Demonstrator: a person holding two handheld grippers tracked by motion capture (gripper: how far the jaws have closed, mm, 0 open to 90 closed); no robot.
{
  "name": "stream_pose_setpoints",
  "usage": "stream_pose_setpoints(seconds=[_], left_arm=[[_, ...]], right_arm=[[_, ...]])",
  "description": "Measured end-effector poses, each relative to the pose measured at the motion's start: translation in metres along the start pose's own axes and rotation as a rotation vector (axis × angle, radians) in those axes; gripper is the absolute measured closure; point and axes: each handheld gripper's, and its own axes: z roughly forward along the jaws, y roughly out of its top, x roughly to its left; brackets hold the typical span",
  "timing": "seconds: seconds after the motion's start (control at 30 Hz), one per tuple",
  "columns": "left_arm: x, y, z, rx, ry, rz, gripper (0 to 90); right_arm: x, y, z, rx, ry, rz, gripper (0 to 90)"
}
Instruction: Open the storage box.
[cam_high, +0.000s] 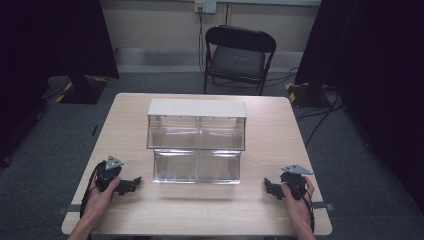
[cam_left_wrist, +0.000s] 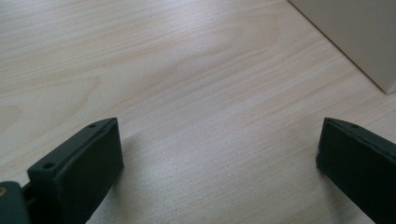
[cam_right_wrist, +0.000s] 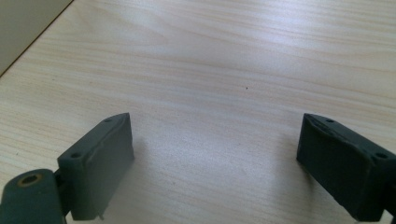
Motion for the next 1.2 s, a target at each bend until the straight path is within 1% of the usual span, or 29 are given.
stream_pose_setpoints(seconds=[0.27,0.33,0.37,0.43,0.5,0.57,0.67,0.7,0.77,0.8,0.83,0.87,0.97,1.0,1.07,1.1,1.2], left_arm=[[0.000,0.000,0.000,0.000,0.000,-0.001,0.0],[0.000,0.000,0.000,0.000,0.000,0.000,0.0],[0.000,0.000,0.000,0.000,0.000,0.000,0.0],[0.000,0.000,0.000,-0.001,0.000,-0.001,0.0],[0.000,0.000,0.000,0.000,0.000,0.000,0.0],[0.000,0.000,0.000,-0.001,0.000,-0.001,0.0],[0.000,0.000,0.000,0.000,0.000,0.000,0.0],[0.000,0.000,0.000,0.000,0.000,-0.001,0.0],[0.000,0.000,0.000,0.000,0.000,0.000,0.0],[0.000,0.000,0.000,0.000,0.000,0.000,0.0],[0.000,0.000,0.000,0.000,0.000,0.000,0.0],[0.000,0.000,0.000,0.000,0.000,0.000,0.0],[0.000,0.000,0.000,0.000,0.000,0.000,0.0],[0.000,0.000,0.000,-0.001,0.000,-0.001,0.0],[0.000,0.000,0.000,-0.001,0.000,-0.001,0.0],[0.000,0.000,0.000,0.000,0.000,0.000,0.0],[0.000,0.000,0.000,0.000,0.000,0.000,0.0]], right_arm=[[0.000,0.000,0.000,0.003,0.001,-0.001,11.1],[-0.001,0.001,-0.002,0.004,0.006,0.005,14.2],[-0.001,0.001,-0.002,0.004,0.006,0.005,14.2],[-0.001,0.002,-0.005,0.000,0.022,0.008,14.2],[0.000,0.003,-0.006,-0.007,0.027,0.010,14.3],[0.002,0.005,-0.010,-0.023,0.043,0.007,14.2],[0.006,0.007,-0.013,-0.015,0.079,0.005,14.4],[0.006,0.007,-0.013,-0.015,0.079,0.005,14.4],[0.009,0.011,-0.018,-0.031,0.116,0.010,14.5],[0.010,0.011,-0.020,-0.032,0.126,0.011,14.5],[0.010,0.011,-0.020,-0.032,0.126,0.011,14.5],[0.012,0.012,-0.023,-0.040,0.146,0.002,14.5],[0.015,0.013,-0.025,-0.045,0.158,-0.003,14.5],[0.019,0.013,-0.026,-0.043,0.169,-0.013,14.6],[0.020,0.012,-0.026,-0.040,0.175,-0.013,14.6],[0.023,0.013,-0.026,-0.041,0.189,-0.016,14.9],[0.025,0.014,-0.026,-0.046,0.199,-0.019,15.6]])
